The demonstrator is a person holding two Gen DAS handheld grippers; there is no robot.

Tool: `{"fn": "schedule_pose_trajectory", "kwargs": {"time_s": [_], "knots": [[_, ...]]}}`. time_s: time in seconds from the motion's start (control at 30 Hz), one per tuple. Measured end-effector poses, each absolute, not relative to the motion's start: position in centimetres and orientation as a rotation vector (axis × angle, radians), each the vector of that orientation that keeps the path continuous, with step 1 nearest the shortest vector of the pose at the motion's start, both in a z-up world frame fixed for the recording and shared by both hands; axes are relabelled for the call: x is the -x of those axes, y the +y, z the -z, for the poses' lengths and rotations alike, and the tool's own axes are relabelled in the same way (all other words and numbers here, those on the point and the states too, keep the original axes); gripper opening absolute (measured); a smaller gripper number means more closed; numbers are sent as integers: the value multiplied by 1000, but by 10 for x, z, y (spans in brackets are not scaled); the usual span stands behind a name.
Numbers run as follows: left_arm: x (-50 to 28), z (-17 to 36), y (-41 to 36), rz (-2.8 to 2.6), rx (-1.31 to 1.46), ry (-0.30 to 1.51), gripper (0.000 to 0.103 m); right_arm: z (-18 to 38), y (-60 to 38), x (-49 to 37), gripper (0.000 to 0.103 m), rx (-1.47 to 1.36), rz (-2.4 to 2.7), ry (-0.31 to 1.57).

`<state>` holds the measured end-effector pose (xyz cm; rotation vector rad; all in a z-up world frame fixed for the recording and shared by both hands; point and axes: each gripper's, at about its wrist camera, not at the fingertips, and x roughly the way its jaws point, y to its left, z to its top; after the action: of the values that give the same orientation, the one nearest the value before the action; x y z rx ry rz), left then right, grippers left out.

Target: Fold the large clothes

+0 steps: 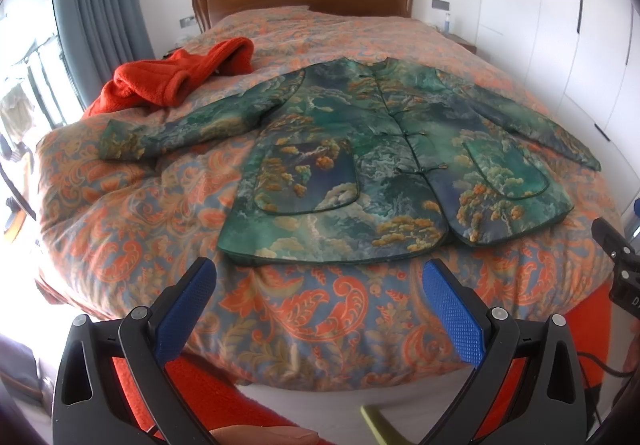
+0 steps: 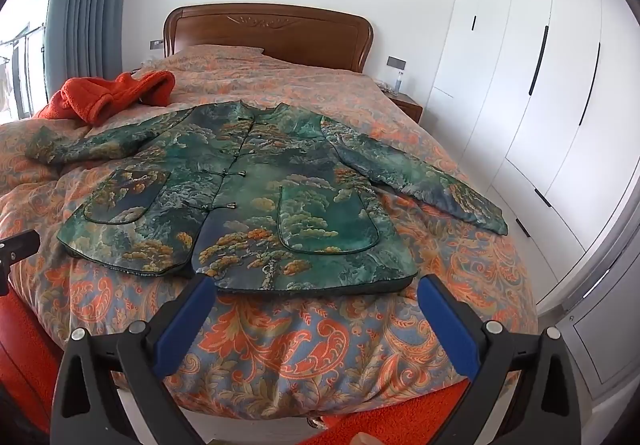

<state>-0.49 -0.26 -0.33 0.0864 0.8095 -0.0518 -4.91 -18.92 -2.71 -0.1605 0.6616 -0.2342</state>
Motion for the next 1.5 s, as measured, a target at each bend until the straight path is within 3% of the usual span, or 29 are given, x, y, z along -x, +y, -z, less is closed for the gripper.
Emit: {"fn": "schedule_pose_trajectory", "kwargs": {"time_s": [1.5], "knots": [[6, 4, -2, 51, -97, 818, 103, 29, -186, 50, 103, 174, 230, 663]]}}
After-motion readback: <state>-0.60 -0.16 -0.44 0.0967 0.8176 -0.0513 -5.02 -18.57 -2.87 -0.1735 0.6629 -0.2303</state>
